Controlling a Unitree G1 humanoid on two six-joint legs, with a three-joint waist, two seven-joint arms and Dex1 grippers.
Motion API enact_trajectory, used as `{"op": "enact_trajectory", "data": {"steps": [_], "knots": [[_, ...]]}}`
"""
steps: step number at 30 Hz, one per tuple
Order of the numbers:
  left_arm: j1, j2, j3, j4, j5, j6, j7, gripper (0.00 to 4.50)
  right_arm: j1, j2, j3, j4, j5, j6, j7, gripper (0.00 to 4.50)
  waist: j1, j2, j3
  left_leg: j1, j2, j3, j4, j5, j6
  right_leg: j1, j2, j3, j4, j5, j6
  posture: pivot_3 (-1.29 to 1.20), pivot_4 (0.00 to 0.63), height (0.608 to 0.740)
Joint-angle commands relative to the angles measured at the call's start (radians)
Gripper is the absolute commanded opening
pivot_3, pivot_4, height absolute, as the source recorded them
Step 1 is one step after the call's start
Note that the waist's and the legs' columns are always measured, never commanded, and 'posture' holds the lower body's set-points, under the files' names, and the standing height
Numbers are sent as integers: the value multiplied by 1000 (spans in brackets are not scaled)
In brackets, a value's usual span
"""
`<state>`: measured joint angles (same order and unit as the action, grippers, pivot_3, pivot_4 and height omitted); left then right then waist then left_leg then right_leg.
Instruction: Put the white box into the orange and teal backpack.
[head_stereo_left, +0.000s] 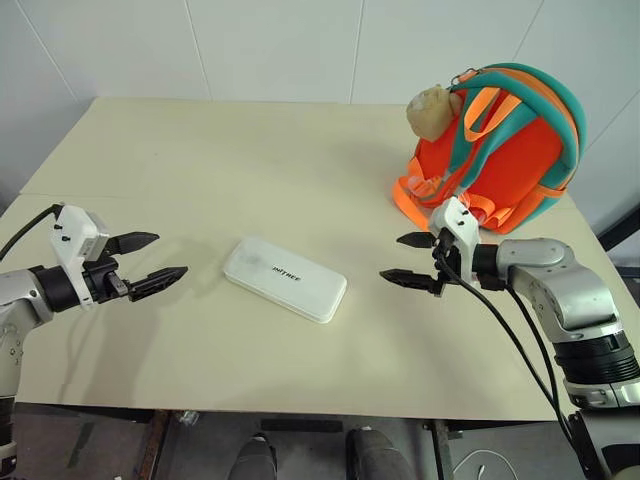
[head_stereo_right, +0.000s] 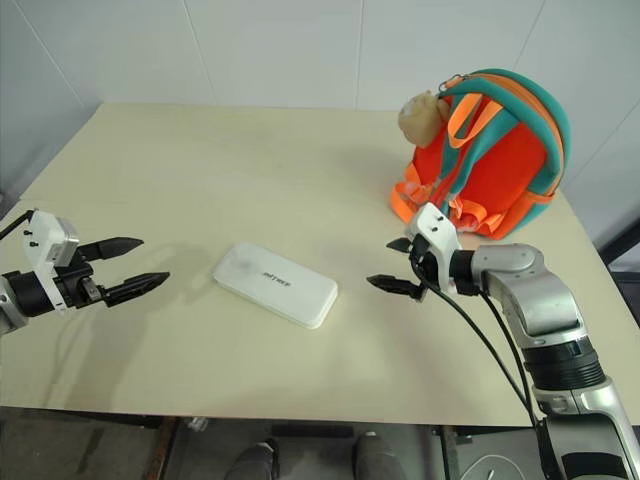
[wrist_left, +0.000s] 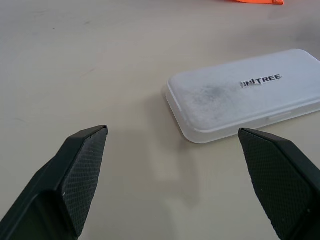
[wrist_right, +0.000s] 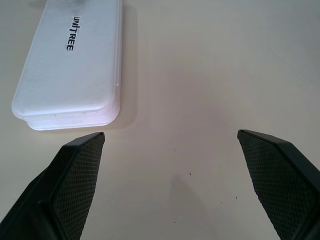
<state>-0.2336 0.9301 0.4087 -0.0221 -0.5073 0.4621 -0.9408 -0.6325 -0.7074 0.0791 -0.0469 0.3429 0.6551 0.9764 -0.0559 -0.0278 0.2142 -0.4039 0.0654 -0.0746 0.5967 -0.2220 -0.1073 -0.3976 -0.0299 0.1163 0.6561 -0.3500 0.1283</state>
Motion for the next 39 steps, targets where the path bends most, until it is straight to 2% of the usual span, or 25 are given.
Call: {"op": "enact_trajectory", "data": {"steps": [1, 8, 13, 14, 16, 17, 28, 32, 39], "knots": [[-16, 6, 14, -10, -2, -18, 2, 4474, -28, 0, -27, -21, 9, -14, -4, 4500, 0, 0, 0, 0, 0, 0, 0, 0, 0, 0, 0, 0, 0, 0, 0, 0, 150, 740], [-3, -41, 26, -38, -2, -36, 56, 4474, -95, 36, -3, 64, -32, -75, -11, 4500, -2, 0, 0, 0, 0, 1, 0, 0, 0, 0, 0, 0, 0, 0, 0, 0, 150, 740], [0, -44, 14, -20, 16, -66, 45, 4474, -71, 54, 3, 24, -40, -57, -31, 4500, -1, 0, 0, 0, 0, 1, 0, 0, 0, 0, 0, 0, 0, 0, 0, 0, 150, 740], [-5, -42, 11, -13, 27, -69, 57, 4297, -63, 54, 0, 8, -29, -43, -27, 4500, -1, 0, 0, 0, 0, 1, 0, 0, 0, 0, 0, 0, 0, 0, 0, 0, 150, 740], [-15, -35, 17, 18, 36, -76, 60, 3941, -52, 64, -1, -31, -11, -13, -32, 4122, 0, 0, 0, 0, 0, 1, 0, 0, 0, 0, 0, 0, 0, 0, 0, 0, 150, 740], [-15, -31, 23, 31, 37, -81, 55, 3614, -48, 69, 0, -48, -8, -1, -39, 3862, 0, 0, 0, 0, 0, 1, 0, 0, 0, 0, 0, 0, 0, 0, 0, 0, 150, 740], [-161, -85, -77, 206, 84, -144, 67, 65, 18, 87, 16, -95, -29, -4, -86, 26, 2, 0, 0, 0, 0, 1, 1, 0, 0, 0, 0, 0, 0, 1, 1, 0, 150, 740], [-211, -108, -117, 307, 116, -188, 50, 27, 51, 86, 35, -137, -40, 16, -109, 8, 1, 0, 0, 0, 0, 1, 1, 0, 0, 0, 0, 0, 1, 1, 1, 0, 150, 740], [-379, -195, -209, 602, 198, -274, 44, 27, 117, 78, 100, -186, -97, 50, -159, 8, 3, -1, 0, -1, 0, 1, 5, 0, 0, 0, 0, 0, 2, 1, 2, 0, 150, 740]]}}
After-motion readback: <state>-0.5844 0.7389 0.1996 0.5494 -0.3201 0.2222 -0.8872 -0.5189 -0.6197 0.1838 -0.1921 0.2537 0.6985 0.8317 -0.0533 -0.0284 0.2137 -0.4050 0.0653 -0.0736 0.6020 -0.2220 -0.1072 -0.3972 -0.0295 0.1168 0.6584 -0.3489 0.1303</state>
